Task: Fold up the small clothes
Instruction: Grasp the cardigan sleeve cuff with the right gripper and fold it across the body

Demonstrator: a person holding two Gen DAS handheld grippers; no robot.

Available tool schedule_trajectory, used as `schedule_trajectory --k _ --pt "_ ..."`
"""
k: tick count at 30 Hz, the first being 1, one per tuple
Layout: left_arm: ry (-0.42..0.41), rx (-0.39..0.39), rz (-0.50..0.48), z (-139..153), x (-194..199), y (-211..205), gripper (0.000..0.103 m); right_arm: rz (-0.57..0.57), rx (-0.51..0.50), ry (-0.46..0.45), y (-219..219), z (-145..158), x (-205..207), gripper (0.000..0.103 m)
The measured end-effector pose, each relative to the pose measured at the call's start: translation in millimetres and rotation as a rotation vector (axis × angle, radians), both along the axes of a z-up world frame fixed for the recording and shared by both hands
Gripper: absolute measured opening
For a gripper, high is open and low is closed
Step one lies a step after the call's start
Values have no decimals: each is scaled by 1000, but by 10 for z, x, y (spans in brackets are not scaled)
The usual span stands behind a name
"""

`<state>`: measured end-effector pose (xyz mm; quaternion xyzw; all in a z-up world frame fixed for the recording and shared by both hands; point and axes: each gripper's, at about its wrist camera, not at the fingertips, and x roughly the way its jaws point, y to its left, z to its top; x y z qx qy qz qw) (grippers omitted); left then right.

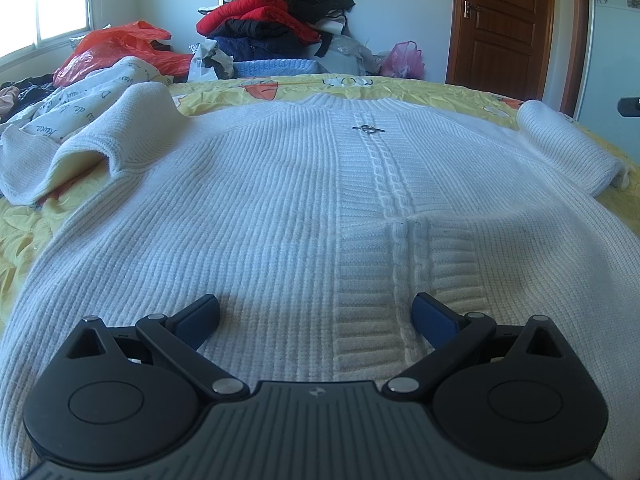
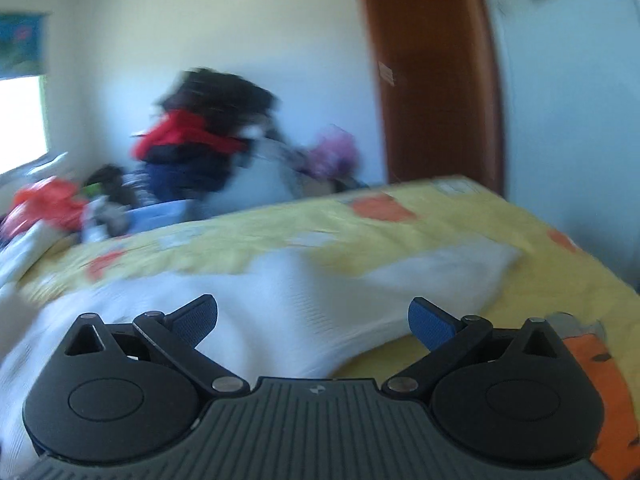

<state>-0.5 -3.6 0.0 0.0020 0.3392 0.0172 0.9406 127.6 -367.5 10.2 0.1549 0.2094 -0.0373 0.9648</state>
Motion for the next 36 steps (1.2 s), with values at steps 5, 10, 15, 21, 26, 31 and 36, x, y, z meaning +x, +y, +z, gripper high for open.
schedule_trajectory --k 5,10,15,21,26,31,36 --pt "0 0 0 0 2 -1 103 -181 335 126 -1114 -309 585 89" --pt "0 0 0 0 2 -1 103 -238 458 145 -1513 -583 928 73" --pt "0 0 0 0 2 0 103 -260 399 241 -1510 -750 1264 72" --pt "0 0 0 0 0 -1 103 -252 248 221 -1343 -796 1339 46" --pt "-1 -2 0 0 0 1 103 -210 246 147 -1235 -591 1202 18" --pt "-1 -1 0 -1 1 -1 103 -19 160 -52 -550 64 885 18" --pt "-1 -1 0 -1 0 1 103 316 120 -200 670 510 611 18"
